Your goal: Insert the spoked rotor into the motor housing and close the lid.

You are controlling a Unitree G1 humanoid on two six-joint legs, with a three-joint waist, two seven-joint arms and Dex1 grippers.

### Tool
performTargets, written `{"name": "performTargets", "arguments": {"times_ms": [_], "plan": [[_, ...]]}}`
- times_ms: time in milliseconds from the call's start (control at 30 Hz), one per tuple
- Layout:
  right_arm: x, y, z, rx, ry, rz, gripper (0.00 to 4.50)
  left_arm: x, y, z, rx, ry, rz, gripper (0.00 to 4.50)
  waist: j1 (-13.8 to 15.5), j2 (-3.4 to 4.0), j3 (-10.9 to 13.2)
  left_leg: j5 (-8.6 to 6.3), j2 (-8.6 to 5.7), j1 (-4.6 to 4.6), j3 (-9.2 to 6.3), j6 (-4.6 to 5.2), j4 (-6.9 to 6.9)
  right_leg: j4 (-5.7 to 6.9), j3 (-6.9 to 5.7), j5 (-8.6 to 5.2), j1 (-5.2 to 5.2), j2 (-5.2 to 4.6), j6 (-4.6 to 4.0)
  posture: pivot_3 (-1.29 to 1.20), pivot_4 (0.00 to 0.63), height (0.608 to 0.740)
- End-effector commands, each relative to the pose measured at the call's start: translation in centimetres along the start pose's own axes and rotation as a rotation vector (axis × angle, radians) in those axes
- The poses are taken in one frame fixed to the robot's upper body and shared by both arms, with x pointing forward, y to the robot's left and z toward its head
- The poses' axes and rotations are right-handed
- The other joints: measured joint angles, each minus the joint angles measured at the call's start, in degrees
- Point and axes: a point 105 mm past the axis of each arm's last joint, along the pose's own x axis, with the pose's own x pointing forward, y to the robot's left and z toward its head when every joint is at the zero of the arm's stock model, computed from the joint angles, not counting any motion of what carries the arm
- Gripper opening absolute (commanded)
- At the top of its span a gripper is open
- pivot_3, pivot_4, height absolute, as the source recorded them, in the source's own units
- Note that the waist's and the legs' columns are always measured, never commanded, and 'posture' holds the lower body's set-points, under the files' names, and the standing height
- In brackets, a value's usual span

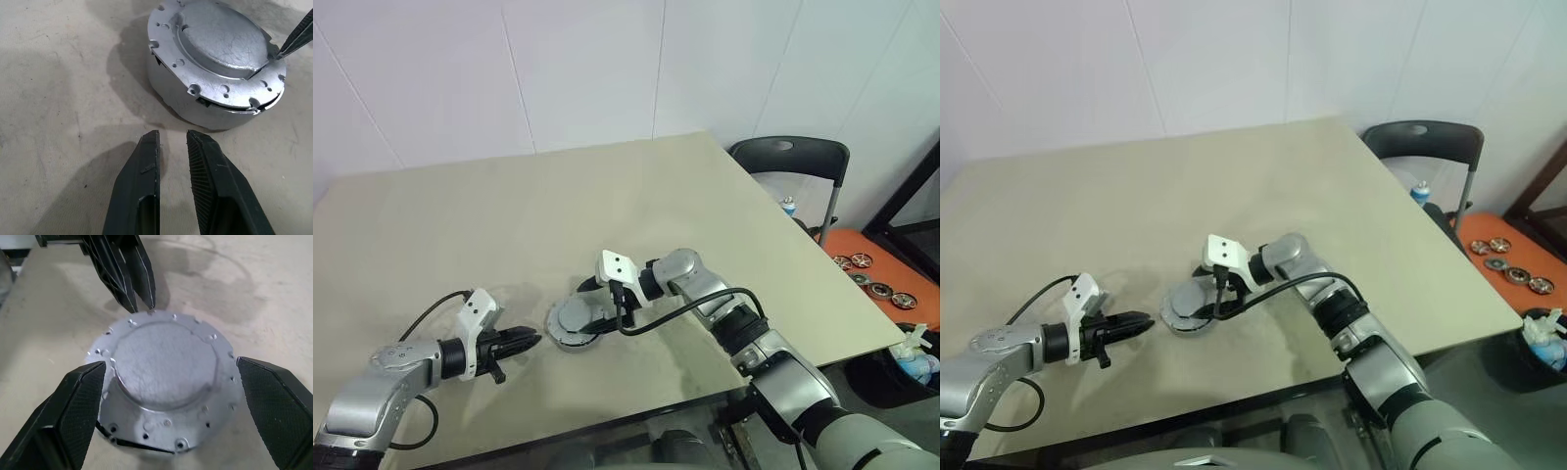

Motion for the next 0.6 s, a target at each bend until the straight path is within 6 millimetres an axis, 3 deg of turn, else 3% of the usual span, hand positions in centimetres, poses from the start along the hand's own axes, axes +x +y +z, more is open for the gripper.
{"name": "performTargets", "arguments": {"times_ms": [33, 333, 600], "plan": [[0.3, -0.4, 0.7, -0.025, -0.020, -0.016, 4.49, -0.2, 0.1, 1.2, 0.036, -0.031, 0.006, 0.93, 0.02, 0.00, 0.00, 0.00, 0.00, 0.00, 0.00, 0.00, 0.01, 0.01, 0.00, 0.00, 0.00, 0.00, 0.00, 0.00, 0.000, 0.740], [0.8, -0.2, -0.7, 0.013, 0.019, -0.007, 4.49, -0.3, 0.1, 1.3, 0.038, -0.034, 0.010, 0.93, -0.08, -0.03, -0.02, -0.01, -0.01, 0.05, 0.00, 0.01, 0.03, 0.02, 0.00, 0.00, 0.05, 0.00, 0.00, 0.00, 0.000, 0.740], [0.6, -0.5, 0.3, -0.005, 0.003, -0.001, 4.49, -0.4, 0.2, 1.2, 0.031, -0.036, 0.023, 0.93, -0.07, -0.04, -0.03, -0.01, -0.01, 0.08, 0.00, 0.02, 0.04, 0.06, 0.00, 0.00, 0.06, 0.00, 0.00, 0.00, 0.000, 0.740]]}}
